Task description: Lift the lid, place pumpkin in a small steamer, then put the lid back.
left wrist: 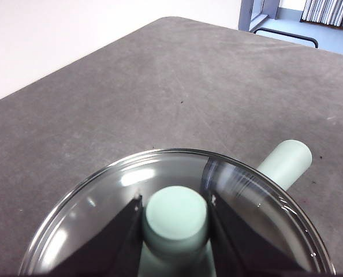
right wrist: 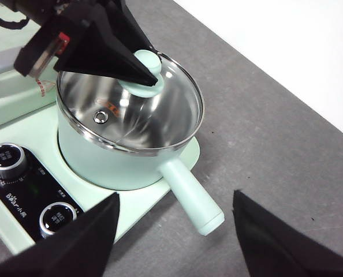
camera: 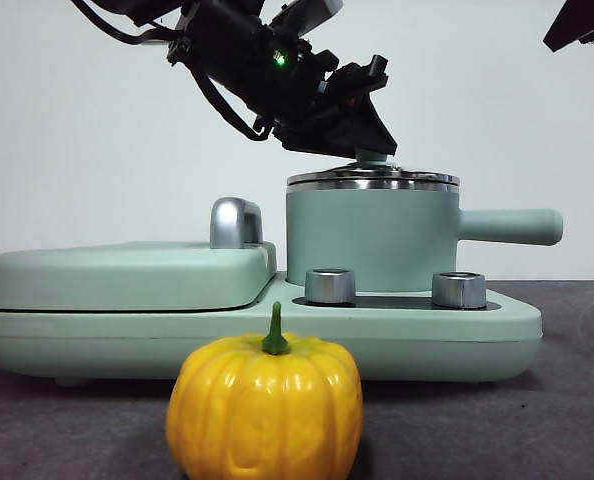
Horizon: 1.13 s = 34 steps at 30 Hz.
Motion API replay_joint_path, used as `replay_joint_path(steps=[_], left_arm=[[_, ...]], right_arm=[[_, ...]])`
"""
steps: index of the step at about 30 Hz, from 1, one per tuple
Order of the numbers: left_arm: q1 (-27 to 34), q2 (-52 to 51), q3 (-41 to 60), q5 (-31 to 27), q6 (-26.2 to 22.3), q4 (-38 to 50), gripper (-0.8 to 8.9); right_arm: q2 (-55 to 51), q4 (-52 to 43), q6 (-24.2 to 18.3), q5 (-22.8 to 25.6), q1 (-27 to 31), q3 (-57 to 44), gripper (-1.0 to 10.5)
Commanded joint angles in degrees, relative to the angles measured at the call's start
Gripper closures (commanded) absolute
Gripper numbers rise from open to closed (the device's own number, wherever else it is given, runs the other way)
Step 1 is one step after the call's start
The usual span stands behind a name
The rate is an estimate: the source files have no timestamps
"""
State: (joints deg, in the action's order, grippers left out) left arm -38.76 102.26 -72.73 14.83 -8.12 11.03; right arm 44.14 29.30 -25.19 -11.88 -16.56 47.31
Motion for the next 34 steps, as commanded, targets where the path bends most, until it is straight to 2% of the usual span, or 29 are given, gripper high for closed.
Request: replay_joint_path(steps=[1, 8, 12, 15, 19, 26, 29, 34], left_arm=[[-0.5, -0.2, -3.0, 0.1, 0.3, 1.4, 7.99], [-0.2, -3.7, -5.1, 0.1, 0.3, 0.0, 7.99], [0.7, -7.0, -5.7, 0.1, 0.3, -3.7, 7.98], [2.1, -10.0, -5.7, 0.1, 1.3, -7.7, 7.99], [4.8, -14.1, -5.7, 0.2, 5.5, -15.0, 7.98], [9.9, -20.0, -5.5, -0.8, 6.1, -25.7, 7.98], [11.5, -22.9, -4.0, -2.6, 5.5, -29.0, 7.98], [14.1, -29.1, 2.1, -3.0, 5.2, -29.8, 7.98]], right_arm=[[0.3, -0.6, 0.9, -0.1, -0.3, 1.1, 6.4], [0.3, -0.6, 0.9, -0.1, -0.3, 1.1, 6.4], [0.3, -0.6, 0.9, -0.1, -0.3, 1.1, 6.4], [0.3, -0.6, 0.9, -0.1, -0.3, 1.1, 6.4], [0.3, -0.6, 1.8, -0.1, -0.3, 1.1, 6.4], [0.3, -0.5, 2.4, -0.1, -2.0, 1.1, 6.4], [0.3, -0.4, 2.4, -0.1, -3.3, 1.1, 6.4], [0.4, 0.5, 2.4, -0.1, -6.7, 1.1, 6.4]])
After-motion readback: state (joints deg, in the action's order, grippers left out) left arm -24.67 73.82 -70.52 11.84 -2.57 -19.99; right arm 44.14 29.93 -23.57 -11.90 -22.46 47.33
